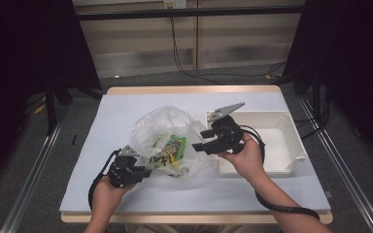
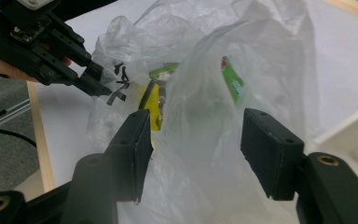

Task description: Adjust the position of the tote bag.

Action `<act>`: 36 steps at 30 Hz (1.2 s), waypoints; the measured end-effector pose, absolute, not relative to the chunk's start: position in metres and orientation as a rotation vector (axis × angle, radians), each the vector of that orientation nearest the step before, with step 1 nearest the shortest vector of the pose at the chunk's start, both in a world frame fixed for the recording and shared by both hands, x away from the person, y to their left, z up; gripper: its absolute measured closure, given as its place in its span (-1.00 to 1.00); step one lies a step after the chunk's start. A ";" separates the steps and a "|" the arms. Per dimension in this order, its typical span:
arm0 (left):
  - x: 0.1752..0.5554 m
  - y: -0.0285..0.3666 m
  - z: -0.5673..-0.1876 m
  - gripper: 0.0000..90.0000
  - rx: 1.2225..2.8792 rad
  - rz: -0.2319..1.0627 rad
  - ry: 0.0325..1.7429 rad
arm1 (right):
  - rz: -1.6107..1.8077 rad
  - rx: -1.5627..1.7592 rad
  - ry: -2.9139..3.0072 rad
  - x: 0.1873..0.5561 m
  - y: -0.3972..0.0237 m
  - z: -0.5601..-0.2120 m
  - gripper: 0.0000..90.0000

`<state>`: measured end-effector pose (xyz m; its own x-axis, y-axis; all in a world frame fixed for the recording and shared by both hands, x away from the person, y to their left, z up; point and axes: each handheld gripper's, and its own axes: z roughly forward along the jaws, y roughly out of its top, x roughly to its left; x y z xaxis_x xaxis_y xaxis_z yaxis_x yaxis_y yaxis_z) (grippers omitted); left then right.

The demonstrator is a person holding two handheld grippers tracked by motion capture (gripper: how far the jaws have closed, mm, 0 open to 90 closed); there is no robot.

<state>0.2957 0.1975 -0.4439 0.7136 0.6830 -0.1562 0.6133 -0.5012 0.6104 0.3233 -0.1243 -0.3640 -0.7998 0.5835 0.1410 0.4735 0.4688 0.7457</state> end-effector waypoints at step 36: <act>0.297 0.200 -0.444 0.87 2.256 0.138 1.001 | 1.384 0.965 2.659 0.283 -0.169 -0.423 0.99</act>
<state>0.2968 0.1995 -0.4442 0.7020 0.6938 -0.1606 0.6247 -0.4917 0.6065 0.2826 -0.1691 -0.4229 -0.8121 0.5143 0.2758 0.5209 0.4256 0.7400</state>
